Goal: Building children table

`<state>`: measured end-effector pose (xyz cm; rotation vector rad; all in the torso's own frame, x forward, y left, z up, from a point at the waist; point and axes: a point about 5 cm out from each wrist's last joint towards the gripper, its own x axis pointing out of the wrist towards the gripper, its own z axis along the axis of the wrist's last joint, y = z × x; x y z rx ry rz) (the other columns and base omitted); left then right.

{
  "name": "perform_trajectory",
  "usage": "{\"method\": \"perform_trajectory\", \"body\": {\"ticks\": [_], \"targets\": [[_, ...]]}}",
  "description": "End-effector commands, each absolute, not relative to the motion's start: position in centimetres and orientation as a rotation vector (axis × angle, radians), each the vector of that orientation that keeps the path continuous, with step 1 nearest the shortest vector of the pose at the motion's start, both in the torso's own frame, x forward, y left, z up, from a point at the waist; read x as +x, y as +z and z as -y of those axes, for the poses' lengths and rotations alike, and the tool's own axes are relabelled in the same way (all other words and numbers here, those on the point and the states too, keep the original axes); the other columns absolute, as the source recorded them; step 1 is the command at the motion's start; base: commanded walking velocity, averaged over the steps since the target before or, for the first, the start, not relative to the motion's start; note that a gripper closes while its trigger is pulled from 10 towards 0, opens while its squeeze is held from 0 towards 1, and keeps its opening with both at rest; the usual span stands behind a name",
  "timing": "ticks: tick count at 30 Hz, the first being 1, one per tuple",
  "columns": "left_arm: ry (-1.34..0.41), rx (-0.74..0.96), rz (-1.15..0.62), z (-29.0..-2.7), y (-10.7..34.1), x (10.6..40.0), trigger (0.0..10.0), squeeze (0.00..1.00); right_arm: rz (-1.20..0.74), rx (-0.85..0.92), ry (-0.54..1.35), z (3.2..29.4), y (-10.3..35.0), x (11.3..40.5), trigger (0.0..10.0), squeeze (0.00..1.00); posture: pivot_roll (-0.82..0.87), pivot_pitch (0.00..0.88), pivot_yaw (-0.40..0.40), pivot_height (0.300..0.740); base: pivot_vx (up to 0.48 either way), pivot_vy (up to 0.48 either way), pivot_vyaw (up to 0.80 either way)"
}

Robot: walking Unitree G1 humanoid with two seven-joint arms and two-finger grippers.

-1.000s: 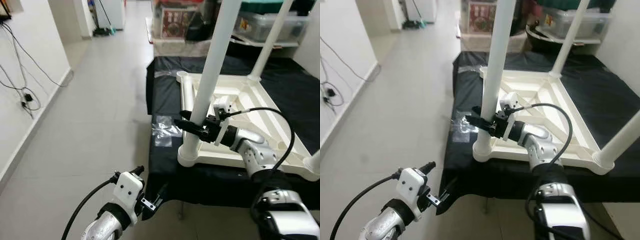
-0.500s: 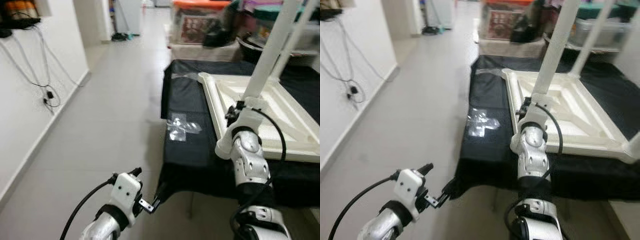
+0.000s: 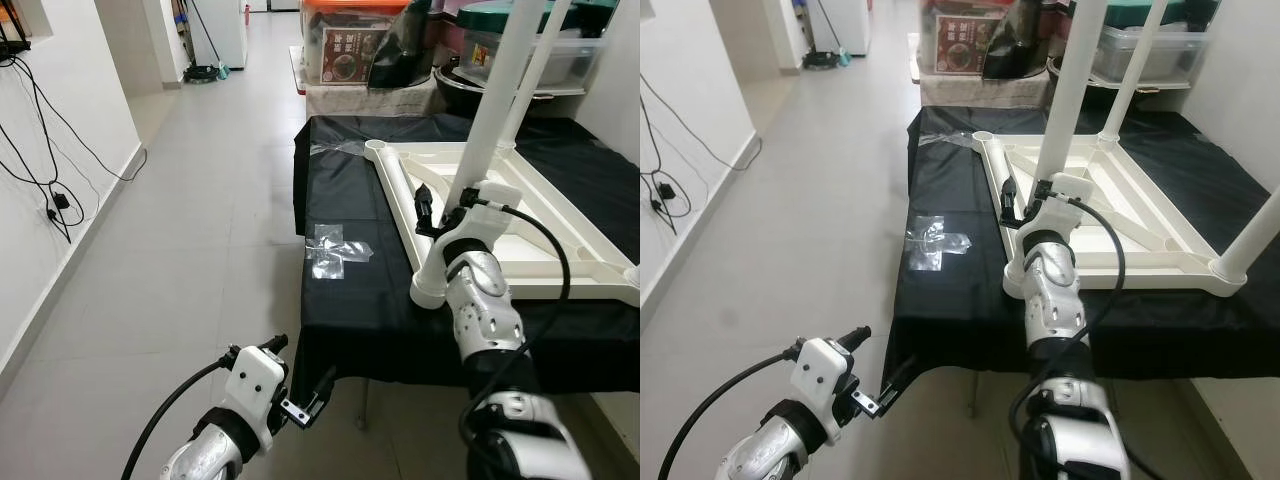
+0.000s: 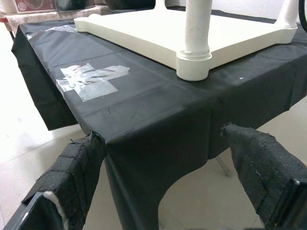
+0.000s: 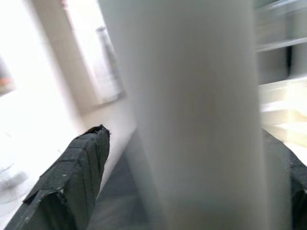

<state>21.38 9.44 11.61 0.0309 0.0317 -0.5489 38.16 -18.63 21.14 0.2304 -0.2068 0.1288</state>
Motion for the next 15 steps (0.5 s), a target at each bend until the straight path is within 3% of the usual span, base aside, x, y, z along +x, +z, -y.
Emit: {"method": "perform_trajectory", "body": {"ticks": [1,2,4,5,7,8,10,12,15], "targets": [[-0.552,0.029,-0.047,-9.3,11.3,21.4,10.0,0.00,0.190,0.262,0.248,17.9,21.3,38.3,10.0,0.00,0.11,0.081,-0.034,0.740,0.000,0.000,0.00],[-0.552,0.029,-0.045,-9.3,11.3,21.5,10.0,0.00,0.143,0.253,0.480,17.7,21.1,37.8,10.0,0.00,0.11,0.082,-0.035,0.740,0.000,0.000,0.00],[-0.552,0.029,-0.045,-9.3,11.3,21.5,10.0,0.00,0.143,0.253,0.480,17.7,21.1,37.8,10.0,0.00,0.11,0.082,-0.035,0.740,0.000,0.000,0.00],[-0.552,0.028,-0.044,-9.3,11.3,21.5,10.0,0.00,0.107,0.251,0.630,17.6,21.0,37.2,10.0,0.00,0.11,0.081,-0.036,0.740,0.000,0.000,0.00],[-0.552,0.028,-0.044,-9.3,11.3,21.5,10.0,0.00,0.107,0.251,0.630,17.6,21.0,37.2,10.0,0.00,0.11,0.081,-0.036,0.740,0.000,0.000,0.00],[-0.550,0.030,-0.043,-9.3,11.3,21.5,10.0,0.00,0.049,0.224,0.878,17.6,21.1,35.9,10.0,0.00,0.12,0.081,-0.041,0.740,0.000,0.000,0.00],[-0.550,0.030,-0.043,-9.3,11.3,21.5,10.0,0.00,0.049,0.224,0.878,17.6,21.1,35.9,10.0,0.00,0.12,0.081,-0.041,0.740,0.000,0.000,0.00],[-0.547,0.034,-0.040,-9.3,11.4,21.5,10.0,0.00,-0.039,0.171,1.170,17.9,21.0,34.1,10.0,0.00,0.12,0.082,-0.041,0.740,0.000,0.000,0.00],[-0.547,0.036,-0.040,-9.3,11.4,21.6,10.0,0.00,-0.096,0.090,1.264,18.1,20.2,33.7,10.0,0.00,0.12,0.081,-0.038,0.740,0.000,0.000,0.00]]}}
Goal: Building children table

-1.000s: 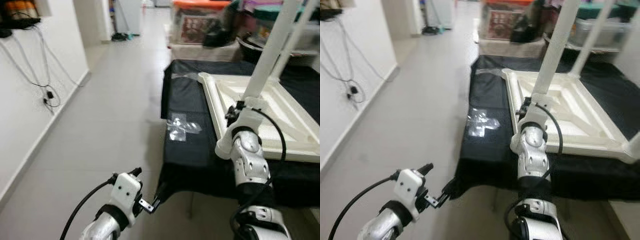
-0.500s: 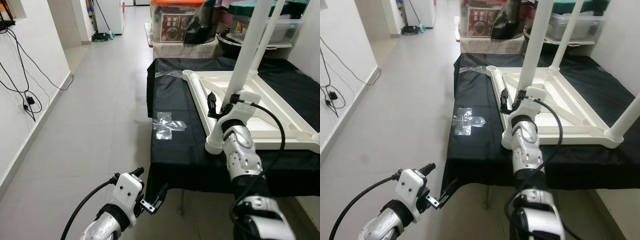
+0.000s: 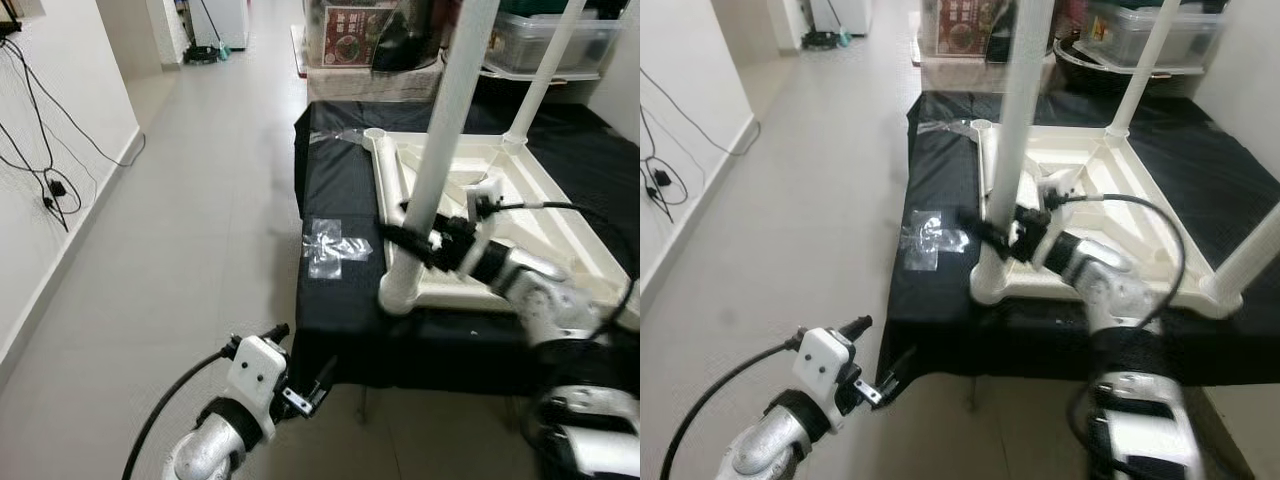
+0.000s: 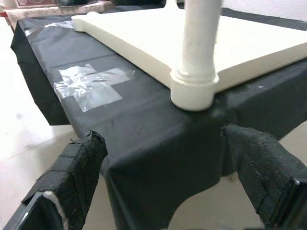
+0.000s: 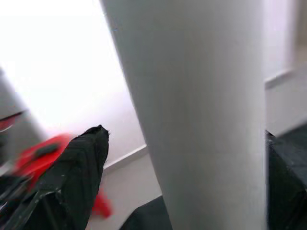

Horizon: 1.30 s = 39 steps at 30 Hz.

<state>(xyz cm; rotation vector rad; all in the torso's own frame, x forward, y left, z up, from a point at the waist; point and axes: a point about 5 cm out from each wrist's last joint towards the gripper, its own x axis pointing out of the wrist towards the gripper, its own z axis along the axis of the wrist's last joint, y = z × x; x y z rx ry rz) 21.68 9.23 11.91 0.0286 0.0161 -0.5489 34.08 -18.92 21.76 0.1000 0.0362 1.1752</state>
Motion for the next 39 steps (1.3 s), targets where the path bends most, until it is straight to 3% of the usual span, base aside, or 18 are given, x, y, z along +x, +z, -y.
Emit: {"method": "perform_trajectory", "body": {"ticks": [1,6,7,8,9,10,11,12,20,26,28,30,32,33,34,35,37,39], "targets": [[-0.547,0.036,-0.040,-9.3,11.4,21.6,10.0,0.00,-0.096,0.090,1.264,18.1,20.2,33.7,10.0,0.00,0.12,0.081,-0.038,0.740,0.000,0.000,0.00],[-0.549,0.034,-0.042,-9.3,11.4,21.5,10.0,0.00,-0.164,0.002,1.286,18.7,18.7,33.5,10.0,0.00,0.11,0.082,-0.035,0.740,0.000,0.000,0.00],[-0.550,0.033,-0.042,-9.3,11.4,21.5,10.0,0.00,-0.170,0.001,1.294,18.7,18.6,33.4,8.9,0.00,0.11,0.081,-0.035,0.740,0.000,0.000,0.00],[-0.551,0.032,-0.042,-9.3,11.4,21.5,10.0,0.00,-0.170,0.019,1.317,18.6,18.6,33.1,5.7,0.00,0.12,0.082,-0.035,0.740,0.000,0.000,0.00],[-0.551,0.032,-0.042,-9.3,11.4,21.5,10.0,0.00,-0.175,0.036,1.344,18.5,18.7,32.8,5.7,0.00,0.12,0.082,-0.035,0.740,0.000,0.000,0.00],[-0.551,0.032,-0.043,-9.2,11.4,21.5,10.0,0.00,-0.175,0.051,1.379,18.5,18.8,32.5,1.7,0.00,0.12,0.079,-0.035,0.740,0.000,0.000,0.00],[-0.551,0.032,-0.043,-9.2,11.4,21.5,10.0,0.00,-0.175,0.051,1.379,18.5,18.8,32.5,1.7,0.00,0.12,0.079,-0.035,0.740,0.000,0.000,0.00],[-0.551,0.032,-0.043,-9.2,11.3,21.5,10.0,0.00,-0.172,0.074,1.433,18.3,19.1,32.1,0.0,0.00,0.12,0.079,-0.035,0.740,0.000,0.000,0.00],[-0.552,0.033,-0.043,-9.2,11.3,21.5,10.0,0.00,-0.152,0.036,1.390,18.3,19.1,32.8,0.0,0.00,0.12,0.073,-0.041,0.740,0.000,0.000,0.00],[-0.552,0.031,-0.045,-9.2,11.3,21.4,10.0,0.00,-0.089,-0.020,1.044,19.1,17.8,35.0,0.0,0.00,0.12,0.070,-0.039,0.740,0.000,0.000,0.00],[-0.555,0.028,-0.047,-9.3,11.2,21.4,10.0,0.00,-0.082,-0.041,0.666,20.1,17.0,36.6,0.0,0.00,0.11,0.068,-0.034,0.740,0.000,0.000,0.00],[-0.555,0.028,-0.047,-9.3,11.2,21.4,10.0,0.00,-0.082,-0.041,0.666,20.1,17.0,36.6,0.0,0.00,0.11,0.068,-0.034,0.740,0.000,0.000,0.00],[-0.559,0.027,-0.051,-9.3,11.2,21.4,10.0,0.00,-0.102,-0.054,0.198,22.3,16.1,37.2,0.0,0.00,0.11,0.068,-0.028,0.740,0.000,0.000,0.00],[-0.559,0.027,-0.051,-9.3,11.2,21.4,10.0,0.00,-0.102,-0.054,0.198,22.3,16.1,37.2,0.0,0.00,0.11,0.068,-0.028,0.740,0.000,0.000,0.00],[-0.563,0.027,-0.052,-9.3,11.1,21.4,10.0,0.00,-0.107,-0.040,-0.094,23.9,15.8,36.7,0.0,0.00,0.11,0.069,-0.028,0.740,0.000,0.000,0.00],[-0.563,0.027,-0.052,-9.3,11.1,21.4,10.0,0.00,-0.107,-0.040,-0.094,23.9,15.8,36.7,0.0,0.00,0.11,0.069,-0.028,0.740,0.000,0.000,0.00],[-0.568,0.027,-0.054,-9.3,11.1,21.3,10.0,0.00,-0.098,0.008,-0.456,25.5,15.5,35.0,0.0,0.00,0.11,0.070,-0.028,0.740,0.000,0.000,0.00],[-0.569,0.028,-0.055,-9.3,11.1,21.3,10.0,0.00,-0.089,0.031,-0.522,25.4,15.5,34.4,0.0,0.00,0.11,0.070,-0.028,0.740,0.000,0.000,0.00]]}}
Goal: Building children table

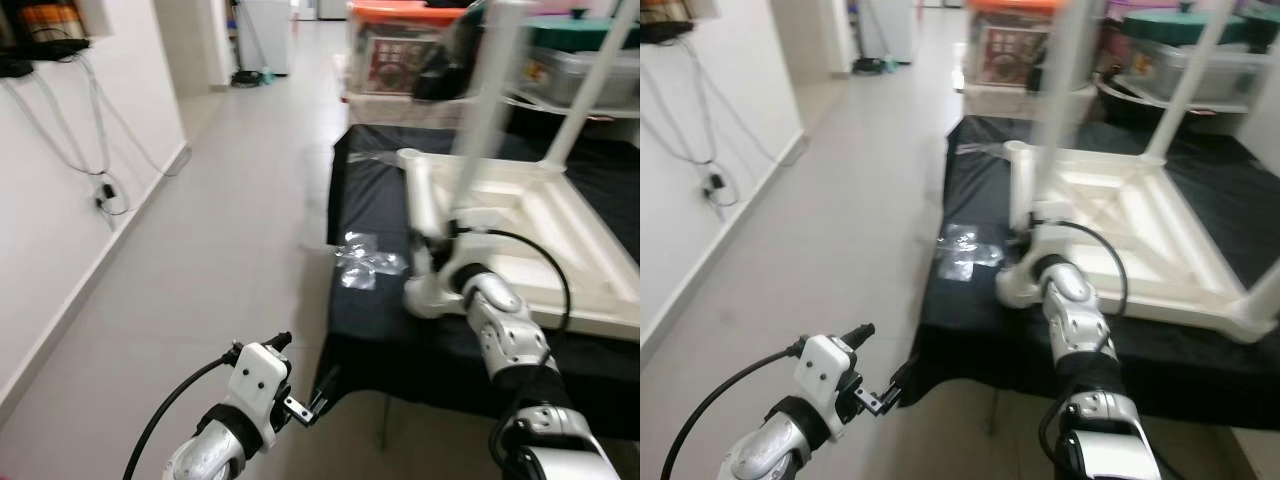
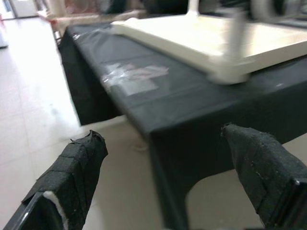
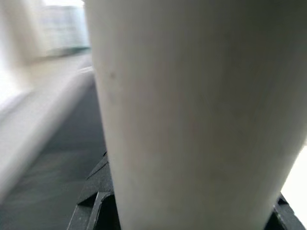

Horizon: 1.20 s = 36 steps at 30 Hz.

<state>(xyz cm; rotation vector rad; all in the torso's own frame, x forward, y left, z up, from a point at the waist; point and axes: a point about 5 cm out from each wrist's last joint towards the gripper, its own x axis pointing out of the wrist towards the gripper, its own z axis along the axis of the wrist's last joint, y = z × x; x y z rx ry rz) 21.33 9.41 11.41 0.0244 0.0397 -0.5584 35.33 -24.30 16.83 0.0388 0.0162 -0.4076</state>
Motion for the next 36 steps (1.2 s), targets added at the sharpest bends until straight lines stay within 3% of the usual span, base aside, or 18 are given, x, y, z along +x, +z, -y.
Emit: {"method": "perform_trajectory", "body": {"ticks": [1,4,6,7,8,9,11,12,17,18,20,21,23,26,31,36], "targets": [[-0.569,0.028,-0.055,-9.3,11.2,21.3,10.0,0.00,-0.068,0.063,-0.536,24.3,15.6,34.4,0.0,0.00,0.11,0.073,-0.029,0.740,0.000,0.000,0.00],[-0.568,0.029,-0.056,-9.4,11.2,21.4,10.0,0.00,-0.051,0.129,-0.491,22.0,15.7,35.0,0.0,0.00,0.11,0.075,-0.030,0.740,0.000,0.000,0.00],[-0.568,0.029,-0.056,-9.4,11.2,21.4,10.0,0.00,-0.051,0.129,-0.491,22.0,15.7,35.0,0.0,0.00,0.11,0.075,-0.030,0.740,0.000,0.000,0.00],[-0.567,0.029,-0.055,-9.3,11.2,21.4,10.0,0.00,-0.015,0.172,-0.415,20.5,16.0,35.6,10.0,0.00,0.11,0.077,-0.032,0.740,0.000,0.000,0.00],[-0.567,0.029,-0.055,-9.3,11.2,21.4,10.0,0.00,-0.015,0.172,-0.415,20.5,16.0,35.6,10.0,0.00,0.11,0.077,-0.032,0.740,0.000,0.000,0.00],[-0.566,0.031,-0.054,-9.3,11.2,21.4,10.0,0.00,0.029,0.220,-0.323,19.1,16.6,36.2,10.0,1.00,0.11,0.075,-0.034,0.740,0.000,0.000,0.00],[-0.565,0.031,-0.054,-9.3,11.2,21.5,10.0,0.00,0.061,0.250,-0.264,18.1,17.0,36.4,10.0,1.00,0.11,0.075,-0.034,0.740,0.000,0.000,0.00],[-0.564,0.031,-0.052,-9.3,11.2,21.5,10.0,0.00,0.110,0.258,-0.179,17.4,18.0,36.7,10.0,0.00,0.11,0.078,-0.031,0.740,0.000,0.000,0.00],[-0.564,0.030,-0.052,-9.3,11.2,21.5,10.0,0.00,0.121,0.272,-0.143,17.3,18.2,36.8,10.0,0.00,0.11,0.078,-0.031,0.740,0.000,0.000,0.00],[-0.565,0.029,-0.051,-9.2,11.2,21.5,10.0,0.00,0.136,0.281,-0.034,17.3,18.5,36.9,10.0,0.00,0.11,0.077,-0.033,0.740,0.000,0.000,0.00],[-0.566,0.028,-0.050,-9.2,11.2,21.6,10.0,0.00,0.092,0.312,0.365,17.4,18.4,36.6,10.0,0.00,0.11,0.077,-0.033,0.740,0.000,0.000,0.00],[-0.566,0.028,-0.050,-9.2,11.2,21.6,10.0,0.00,0.092,0.312,0.365,17.4,18.4,36.6,10.0,0.00,0.11,0.077,-0.033,0.740,0.000,0.000,0.00],[-0.565,0.027,-0.049,-9.2,11.2,21.7,10.0,0.00,0.007,0.299,0.742,17.5,17.9,34.8,10.0,0.00,0.10,0.076,-0.034,0.740,0.000,0.000,0.00],[-0.565,0.029,-0.047,-9.2,11.2,21.7,10.0,0.00,-0.095,0.264,1.053,17.4,17.2,32.5,10.0,0.00,0.11,0.075,-0.035,0.740,0.000,0.000,0.00],[-0.564,0.030,-0.046,-9.2,11.3,21.8,10.0,0.00,-0.168,0.201,1.266,17.0,16.6,30.9,10.0,0.00,0.11,0.075,-0.033,0.740,0.000,0.000,0.00],[-0.562,0.031,-0.045,-9.1,11.3,21.7,10.0,0.00,-0.186,0.189,1.328,16.8,16.6,30.7,10.0,0.00,0.11,0.084,-0.036,0.740,0.000,0.000,0.00]]}}
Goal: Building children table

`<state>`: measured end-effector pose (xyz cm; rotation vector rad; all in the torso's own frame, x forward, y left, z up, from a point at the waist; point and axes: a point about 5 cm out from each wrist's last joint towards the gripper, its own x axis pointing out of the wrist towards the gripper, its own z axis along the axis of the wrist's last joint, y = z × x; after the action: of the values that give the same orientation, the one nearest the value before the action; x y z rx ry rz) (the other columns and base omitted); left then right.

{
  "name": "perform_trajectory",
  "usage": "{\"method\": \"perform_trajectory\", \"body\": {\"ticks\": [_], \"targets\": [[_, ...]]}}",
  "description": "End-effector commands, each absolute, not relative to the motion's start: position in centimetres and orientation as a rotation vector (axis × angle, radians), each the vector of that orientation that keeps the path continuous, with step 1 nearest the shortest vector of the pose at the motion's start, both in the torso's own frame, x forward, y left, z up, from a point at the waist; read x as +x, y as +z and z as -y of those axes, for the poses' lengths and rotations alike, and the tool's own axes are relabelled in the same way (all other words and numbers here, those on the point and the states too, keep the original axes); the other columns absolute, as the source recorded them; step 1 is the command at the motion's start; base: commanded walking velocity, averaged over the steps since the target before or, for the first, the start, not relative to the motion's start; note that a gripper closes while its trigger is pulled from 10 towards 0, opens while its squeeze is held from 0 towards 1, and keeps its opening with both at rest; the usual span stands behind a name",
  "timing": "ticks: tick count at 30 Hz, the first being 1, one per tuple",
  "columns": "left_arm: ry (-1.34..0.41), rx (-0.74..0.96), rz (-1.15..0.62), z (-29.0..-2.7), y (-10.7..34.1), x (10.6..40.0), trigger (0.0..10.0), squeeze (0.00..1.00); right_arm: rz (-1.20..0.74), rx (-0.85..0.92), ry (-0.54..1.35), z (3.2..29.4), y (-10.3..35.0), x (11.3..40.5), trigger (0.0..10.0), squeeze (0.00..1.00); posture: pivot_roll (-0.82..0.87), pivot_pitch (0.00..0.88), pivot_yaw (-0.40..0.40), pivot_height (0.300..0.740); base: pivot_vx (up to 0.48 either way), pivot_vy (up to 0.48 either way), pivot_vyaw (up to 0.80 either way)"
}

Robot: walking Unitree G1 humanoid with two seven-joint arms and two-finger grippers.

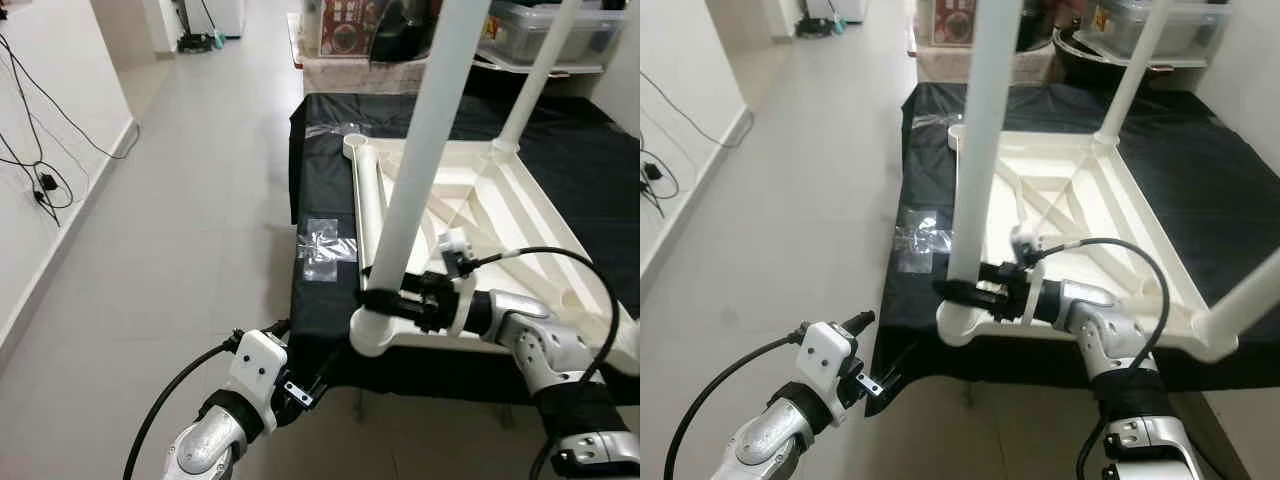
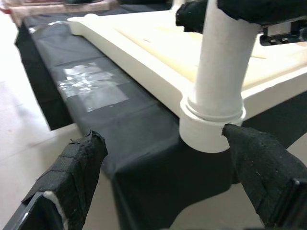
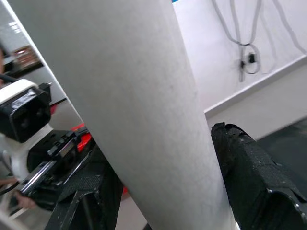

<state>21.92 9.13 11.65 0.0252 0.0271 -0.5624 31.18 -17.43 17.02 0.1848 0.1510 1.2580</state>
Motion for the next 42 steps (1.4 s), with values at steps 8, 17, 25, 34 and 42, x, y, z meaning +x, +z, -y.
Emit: {"method": "perform_trajectory", "body": {"ticks": [8,17,25,34,42], "targets": [[-0.564,0.033,-0.042,-9.1,11.3,21.8,10.0,0.00,-0.168,0.095,1.310,15.8,16.4,31.2,0.0,0.00,0.08,0.084,-0.034,0.740,0.000,0.000,0.00],[-0.566,0.035,-0.047,-9.4,11.1,21.6,10.0,0.00,-0.161,0.016,0.486,18.6,14.5,35.3,0.0,0.00,0.07,0.070,-0.022,0.740,0.000,0.000,0.00],[-0.571,0.037,-0.049,-9.3,11.1,21.6,10.0,0.00,-0.241,0.022,-0.385,23.8,12.4,33.8,0.0,0.00,0.07,0.066,-0.020,0.740,0.000,0.000,0.00],[-0.571,0.031,-0.050,-9.1,11.0,21.5,10.0,0.00,-0.147,0.161,-0.508,21.4,13.5,33.8,10.0,0.00,0.07,0.063,-0.028,0.740,0.000,0.000,0.00],[-0.569,0.029,-0.048,-9.1,11.1,21.7,10.0,0.00,0.003,0.270,-0.207,19.1,15.5,35.6,10.0,0.00,0.07,0.065,-0.032,0.740,0.000,0.000,0.00]]}}
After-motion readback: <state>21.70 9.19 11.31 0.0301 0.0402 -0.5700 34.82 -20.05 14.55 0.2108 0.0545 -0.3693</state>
